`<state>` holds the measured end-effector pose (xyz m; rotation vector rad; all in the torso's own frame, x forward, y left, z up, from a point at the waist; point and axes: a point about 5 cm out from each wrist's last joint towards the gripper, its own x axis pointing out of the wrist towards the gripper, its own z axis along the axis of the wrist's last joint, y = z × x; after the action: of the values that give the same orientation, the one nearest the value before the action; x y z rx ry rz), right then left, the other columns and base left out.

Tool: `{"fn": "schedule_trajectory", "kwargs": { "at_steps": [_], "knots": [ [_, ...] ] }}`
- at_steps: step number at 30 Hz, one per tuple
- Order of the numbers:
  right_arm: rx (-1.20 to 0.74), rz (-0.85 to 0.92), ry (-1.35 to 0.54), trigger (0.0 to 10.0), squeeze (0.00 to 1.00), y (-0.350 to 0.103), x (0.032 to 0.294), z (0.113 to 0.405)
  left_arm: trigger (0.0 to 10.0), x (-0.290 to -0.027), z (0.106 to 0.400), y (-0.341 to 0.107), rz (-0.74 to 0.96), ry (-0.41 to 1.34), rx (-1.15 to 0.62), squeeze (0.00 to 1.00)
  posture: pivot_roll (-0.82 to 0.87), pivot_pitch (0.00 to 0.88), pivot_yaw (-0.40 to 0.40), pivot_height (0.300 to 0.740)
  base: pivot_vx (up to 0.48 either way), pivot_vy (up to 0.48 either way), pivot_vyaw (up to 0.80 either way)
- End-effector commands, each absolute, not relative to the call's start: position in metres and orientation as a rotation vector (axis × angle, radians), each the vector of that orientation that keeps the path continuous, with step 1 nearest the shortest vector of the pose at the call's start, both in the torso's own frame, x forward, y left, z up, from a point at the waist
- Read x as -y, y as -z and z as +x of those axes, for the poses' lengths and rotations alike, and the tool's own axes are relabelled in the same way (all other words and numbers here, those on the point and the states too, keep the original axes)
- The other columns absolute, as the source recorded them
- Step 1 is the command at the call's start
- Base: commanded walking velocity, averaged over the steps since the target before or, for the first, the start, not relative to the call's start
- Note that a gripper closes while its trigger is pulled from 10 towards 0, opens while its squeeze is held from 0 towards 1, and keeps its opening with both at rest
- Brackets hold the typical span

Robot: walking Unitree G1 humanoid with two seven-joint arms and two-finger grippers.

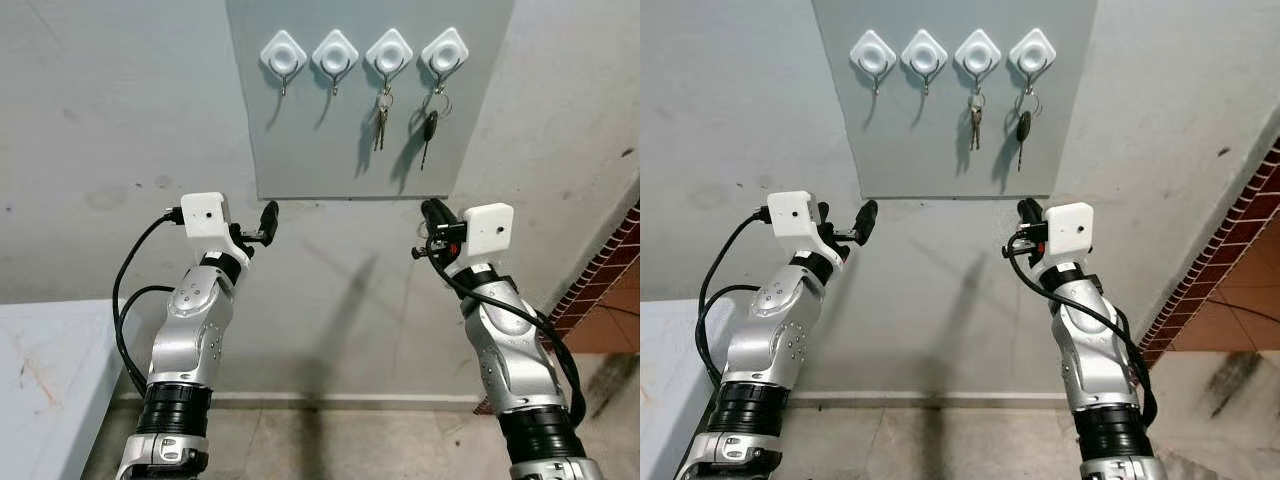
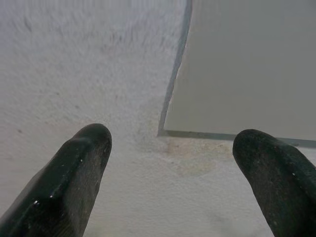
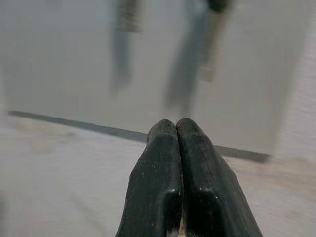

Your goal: Hang keys on a hook

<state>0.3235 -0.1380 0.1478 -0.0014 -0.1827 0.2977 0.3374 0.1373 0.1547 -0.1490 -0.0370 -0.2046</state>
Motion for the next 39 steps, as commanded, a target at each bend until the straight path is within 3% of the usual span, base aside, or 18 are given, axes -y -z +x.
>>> {"fn": "schedule_trajectory", "kwargs": {
  "at_steps": [1, 13, 31, 39],
  "knots": [
    [0.195, 0.004, -0.324, 10.0, 0.0, -0.154, 0.135, 0.326, 10.0, -0.132, 0.335, -0.16, -0.114, 0.24, 0.062, 0.0, -0.02, 0.0, 0.014, 0.74, 0.0, 0.0, 0.0],
    [0.25, 0.094, -0.516, 10.0, 0.0, -0.177, 0.101, 0.335, 10.0, -0.099, 0.321, -0.168, -0.05, 0.398, 0.115, 0.0, 0.0, 0.0, -0.022, 0.74, 0.0, 0.0, 0.0],
    [0.355, 0.185, -0.649, 10.0, 0.0, -0.213, 0.079, 0.348, 10.0, -0.087, 0.314, -0.204, -0.058, 0.476, 0.21, 0.0, 0.01, 0.0, -0.033, 0.74, 0.0, 0.0, 0.0],
    [0.428, 0.309, -0.726, 10.0, 0.0, -0.236, 0.066, 0.35, 10.0, -0.082, 0.315, -0.213, -0.073, 0.493, 0.225, 0.0, 0.01, 0.0, -0.03, 0.74, 0.0, 0.0, 0.0]
  ]
}}
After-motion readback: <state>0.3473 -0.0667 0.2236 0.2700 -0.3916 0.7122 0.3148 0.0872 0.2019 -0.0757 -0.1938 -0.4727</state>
